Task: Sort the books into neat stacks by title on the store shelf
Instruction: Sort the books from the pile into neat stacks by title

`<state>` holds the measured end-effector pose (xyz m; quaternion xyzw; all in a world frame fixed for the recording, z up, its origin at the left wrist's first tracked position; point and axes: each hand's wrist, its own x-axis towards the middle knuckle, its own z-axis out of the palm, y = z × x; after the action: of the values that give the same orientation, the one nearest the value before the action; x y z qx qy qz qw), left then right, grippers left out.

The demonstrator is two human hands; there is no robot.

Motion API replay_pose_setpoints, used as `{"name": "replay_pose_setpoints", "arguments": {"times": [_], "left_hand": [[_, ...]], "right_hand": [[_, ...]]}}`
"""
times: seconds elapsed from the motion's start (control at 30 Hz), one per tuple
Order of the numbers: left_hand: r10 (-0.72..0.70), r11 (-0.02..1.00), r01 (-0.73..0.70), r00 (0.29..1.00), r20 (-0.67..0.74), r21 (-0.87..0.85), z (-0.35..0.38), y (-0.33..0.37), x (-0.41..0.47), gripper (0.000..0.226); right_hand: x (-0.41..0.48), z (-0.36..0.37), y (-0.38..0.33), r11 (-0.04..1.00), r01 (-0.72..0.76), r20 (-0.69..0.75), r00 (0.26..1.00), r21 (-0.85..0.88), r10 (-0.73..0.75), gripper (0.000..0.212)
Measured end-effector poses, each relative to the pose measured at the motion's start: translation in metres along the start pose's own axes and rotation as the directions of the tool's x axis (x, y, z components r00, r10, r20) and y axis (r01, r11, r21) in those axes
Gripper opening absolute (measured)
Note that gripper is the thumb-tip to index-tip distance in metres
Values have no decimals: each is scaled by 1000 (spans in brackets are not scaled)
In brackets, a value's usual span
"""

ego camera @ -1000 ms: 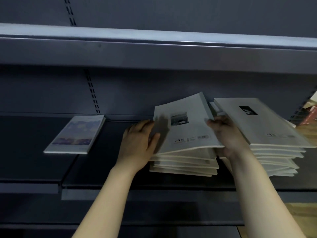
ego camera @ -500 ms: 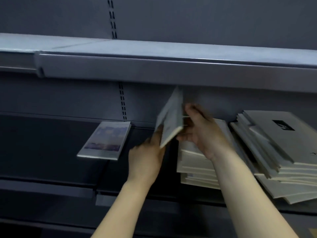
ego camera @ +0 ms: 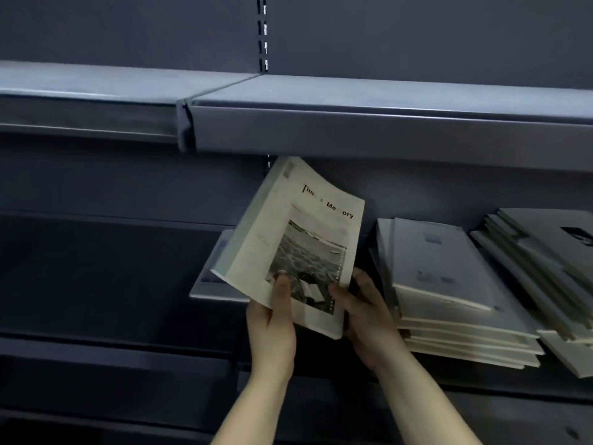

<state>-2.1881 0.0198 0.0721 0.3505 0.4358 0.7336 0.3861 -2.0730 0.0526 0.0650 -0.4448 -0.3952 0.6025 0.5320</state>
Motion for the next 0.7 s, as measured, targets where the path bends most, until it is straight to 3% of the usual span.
{"name": "replay_pose_setpoints", "arguments": {"times": [0.1, 0.17, 0.23, 0.3, 0.4, 0.47, 0.53, 0.63, 0.7], "left_hand": [[-107, 992, 100, 990, 95, 77, -14, -4, 3, 22], [-254, 965, 261, 950, 181, -18, -24, -6, 8, 40], [-332, 932, 350, 928, 167, -91, -40, -7, 16, 56], [-320, 942, 326, 944, 83, -73, -57, -7, 29, 60], [-91, 953, 74, 995, 44, 293, -86, -4, 48, 28], [60, 803, -150, 983, 172, 577, -105, -3, 59, 19], [99, 579, -327, 937, 334, 747, -119, -5, 68, 21], [84, 257, -432, 901, 425, 865, -131, -13, 75, 32], [48, 155, -450, 893, 448, 880, -129, -14, 76, 37]], "right_hand": [[1, -2, -1, 985, 111, -106, 986, -132, -125, 28], [1, -5, -6, 970, 147, -148, 973, -196, -177, 28], [3, -12, -12, 950, 158, -166, 964, -268, -208, 31], [2, -23, -21, 902, 162, -181, 951, -401, -251, 32], [-4, -34, -33, 778, 138, -136, 952, -613, -275, 29], [-8, -37, -34, 704, 97, -141, 952, -704, -271, 26], [-9, -38, -29, 625, 59, -149, 950, -778, -276, 24], [-7, -37, -20, 480, 20, -120, 959, -877, -258, 29], [-3, -33, -19, 380, -56, -141, 969, -923, -201, 35]]}}
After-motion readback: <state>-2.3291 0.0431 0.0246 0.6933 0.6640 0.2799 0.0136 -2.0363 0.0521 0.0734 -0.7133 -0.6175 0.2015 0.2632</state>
